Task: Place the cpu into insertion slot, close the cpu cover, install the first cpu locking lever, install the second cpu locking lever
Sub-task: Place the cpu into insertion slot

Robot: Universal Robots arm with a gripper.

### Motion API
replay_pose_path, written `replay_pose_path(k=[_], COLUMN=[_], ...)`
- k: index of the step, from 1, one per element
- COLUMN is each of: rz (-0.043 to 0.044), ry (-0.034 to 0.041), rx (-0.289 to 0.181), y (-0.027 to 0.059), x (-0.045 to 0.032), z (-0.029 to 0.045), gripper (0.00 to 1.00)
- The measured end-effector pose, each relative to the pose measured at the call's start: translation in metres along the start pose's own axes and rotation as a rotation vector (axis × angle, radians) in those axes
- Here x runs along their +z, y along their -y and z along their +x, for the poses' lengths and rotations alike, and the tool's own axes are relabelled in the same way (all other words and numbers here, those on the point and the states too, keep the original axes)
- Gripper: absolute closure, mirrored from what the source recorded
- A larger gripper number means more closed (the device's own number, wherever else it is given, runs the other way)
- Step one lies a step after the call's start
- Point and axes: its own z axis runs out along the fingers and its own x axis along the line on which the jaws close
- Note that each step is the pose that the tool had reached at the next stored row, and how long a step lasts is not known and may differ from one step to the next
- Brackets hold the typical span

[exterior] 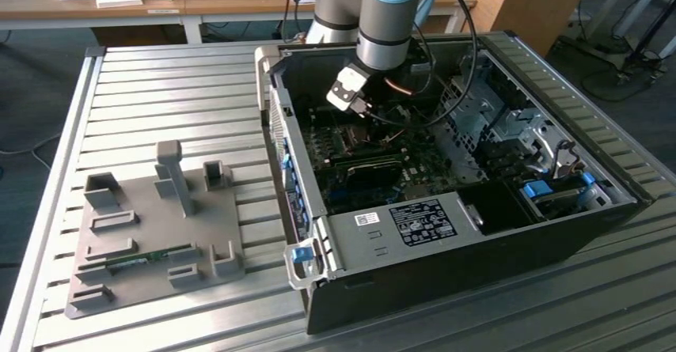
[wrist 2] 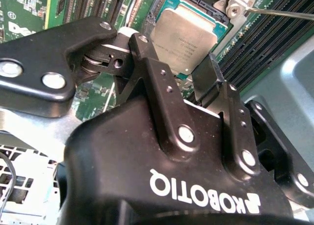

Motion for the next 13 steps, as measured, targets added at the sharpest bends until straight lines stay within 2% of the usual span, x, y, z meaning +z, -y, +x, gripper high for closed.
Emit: replay_pose_path(k=[13], rz=[0.0], ry=[0.0001], rx=[0.0], y=[0.0012], x=[0.0014], z=[-0.0001], gripper=[0.46])
